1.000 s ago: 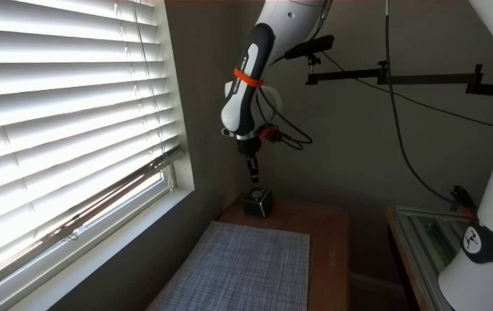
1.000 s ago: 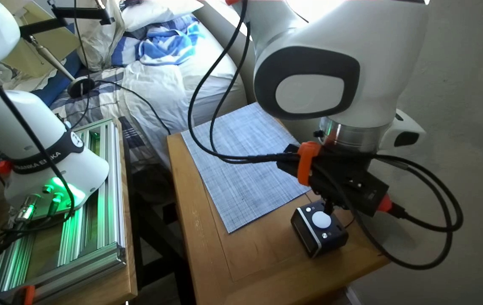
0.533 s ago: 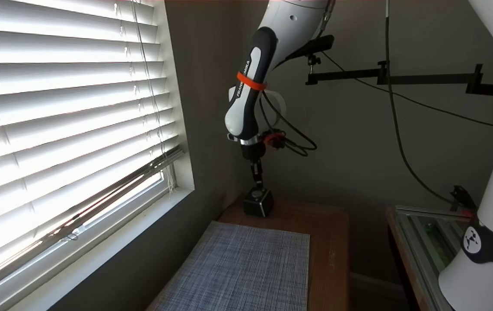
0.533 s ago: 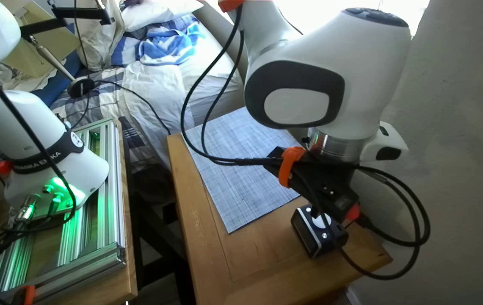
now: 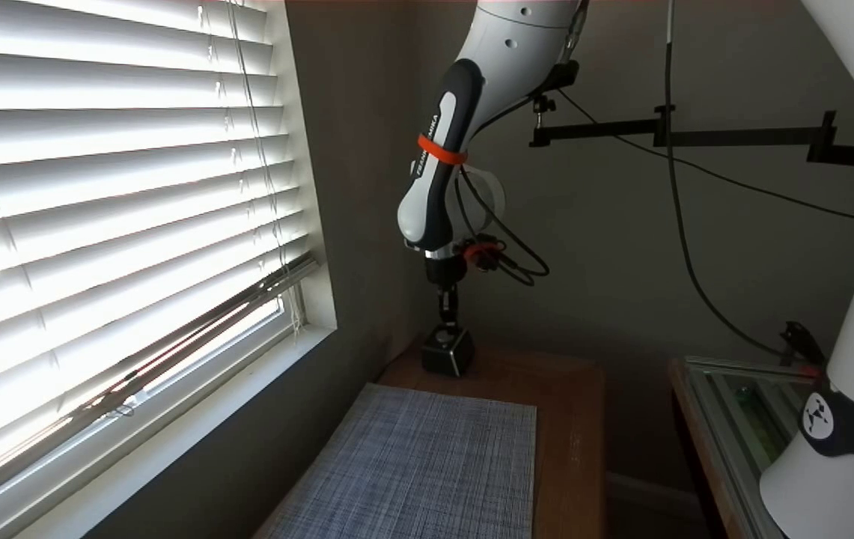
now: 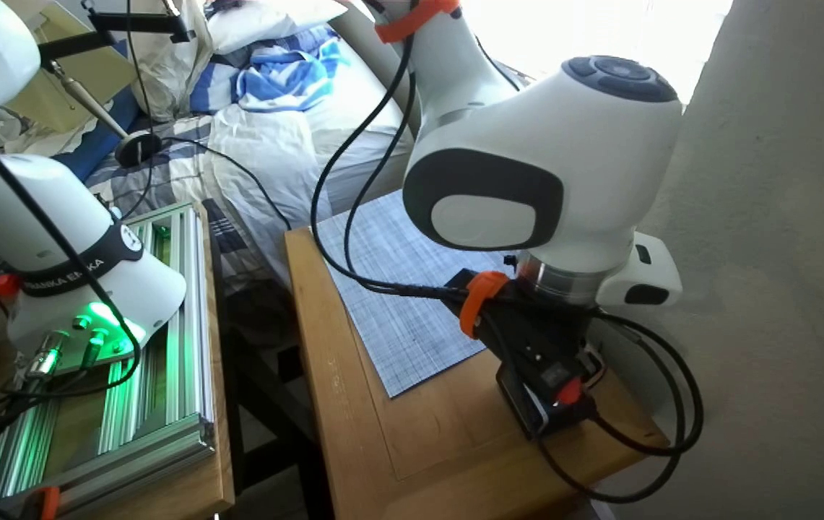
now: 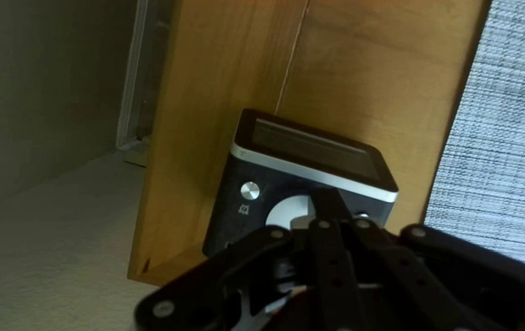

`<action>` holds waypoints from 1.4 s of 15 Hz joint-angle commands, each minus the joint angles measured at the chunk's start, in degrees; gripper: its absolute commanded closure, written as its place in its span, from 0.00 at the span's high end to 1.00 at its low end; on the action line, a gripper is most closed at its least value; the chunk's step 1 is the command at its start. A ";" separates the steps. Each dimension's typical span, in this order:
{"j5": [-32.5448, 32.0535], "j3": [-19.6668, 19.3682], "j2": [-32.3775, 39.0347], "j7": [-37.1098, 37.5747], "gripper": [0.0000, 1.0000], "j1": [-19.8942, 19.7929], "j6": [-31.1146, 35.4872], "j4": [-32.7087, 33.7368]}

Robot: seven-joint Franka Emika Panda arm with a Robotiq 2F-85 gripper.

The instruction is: Move the speaker to the right

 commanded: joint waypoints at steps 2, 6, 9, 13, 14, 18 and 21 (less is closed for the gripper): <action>0.74 0.87 1.36 2.24 0.00 -1.16 4.78 -0.24; 0.40 1.27 1.78 3.54 0.00 -1.39 6.15 -0.10; -0.19 1.00 2.61 4.44 0.00 -0.96 5.75 0.34; -0.85 0.19 4.19 5.66 0.00 -0.37 5.62 1.25; -0.98 0.03 4.54 5.99 0.00 -0.29 5.60 1.47; -1.29 -0.30 5.07 6.87 0.00 -0.07 5.58 1.78; -1.50 -0.44 5.44 7.39 0.00 0.06 5.58 1.89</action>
